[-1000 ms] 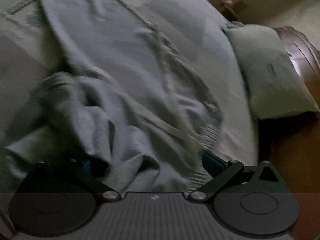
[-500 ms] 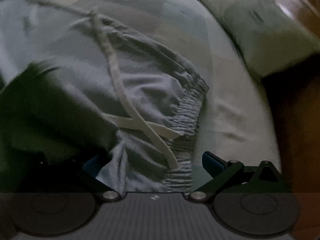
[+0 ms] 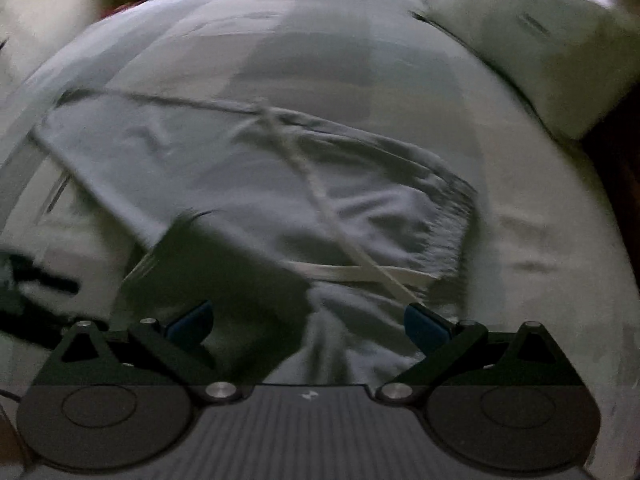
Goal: Fold clothes
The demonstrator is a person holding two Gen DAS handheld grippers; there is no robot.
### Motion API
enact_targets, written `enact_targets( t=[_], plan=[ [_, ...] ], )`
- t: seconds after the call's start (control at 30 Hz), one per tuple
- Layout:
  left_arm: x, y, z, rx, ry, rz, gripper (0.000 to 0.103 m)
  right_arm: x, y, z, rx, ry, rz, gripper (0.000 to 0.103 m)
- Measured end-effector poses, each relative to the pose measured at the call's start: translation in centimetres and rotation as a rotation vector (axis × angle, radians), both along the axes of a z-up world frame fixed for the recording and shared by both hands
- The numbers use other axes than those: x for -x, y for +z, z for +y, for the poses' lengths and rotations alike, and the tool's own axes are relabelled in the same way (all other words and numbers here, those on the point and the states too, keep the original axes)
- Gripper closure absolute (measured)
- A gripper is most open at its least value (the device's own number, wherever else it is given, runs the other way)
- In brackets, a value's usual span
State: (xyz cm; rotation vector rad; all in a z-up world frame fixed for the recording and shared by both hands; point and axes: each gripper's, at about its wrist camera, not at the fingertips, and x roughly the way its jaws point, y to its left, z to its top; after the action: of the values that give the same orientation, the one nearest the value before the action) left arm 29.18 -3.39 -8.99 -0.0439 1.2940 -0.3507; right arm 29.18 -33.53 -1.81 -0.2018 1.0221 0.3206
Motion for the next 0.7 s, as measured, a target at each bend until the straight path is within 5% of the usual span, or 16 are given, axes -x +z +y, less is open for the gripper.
enact_targets(
  t=[0.33,0.5,0.6,0.7],
  plan=[
    [2.7,-2.2,-2.2,0.281,-0.015,0.098,0.031,1.4,-1.1,3.0,-0.01,0.07,0.033,0.0],
    [3.1,-3.2,-3.4,0.35,0.011,0.09,0.057,1.6,-1.3,2.3,-0.004,0.042,0.038,0.0],
    [3.4,-2.7,-3.2,0.307,0.003,0.056,0.078,1.7,-1.4,1.7,-0.005,0.02,0.04,0.0],
    [3.8,-1.7,-2.2,0.274,-0.008,0.028,0.088,1.8,-1.3,1.3,-0.009,0.008,0.038,0.0]
  ],
)
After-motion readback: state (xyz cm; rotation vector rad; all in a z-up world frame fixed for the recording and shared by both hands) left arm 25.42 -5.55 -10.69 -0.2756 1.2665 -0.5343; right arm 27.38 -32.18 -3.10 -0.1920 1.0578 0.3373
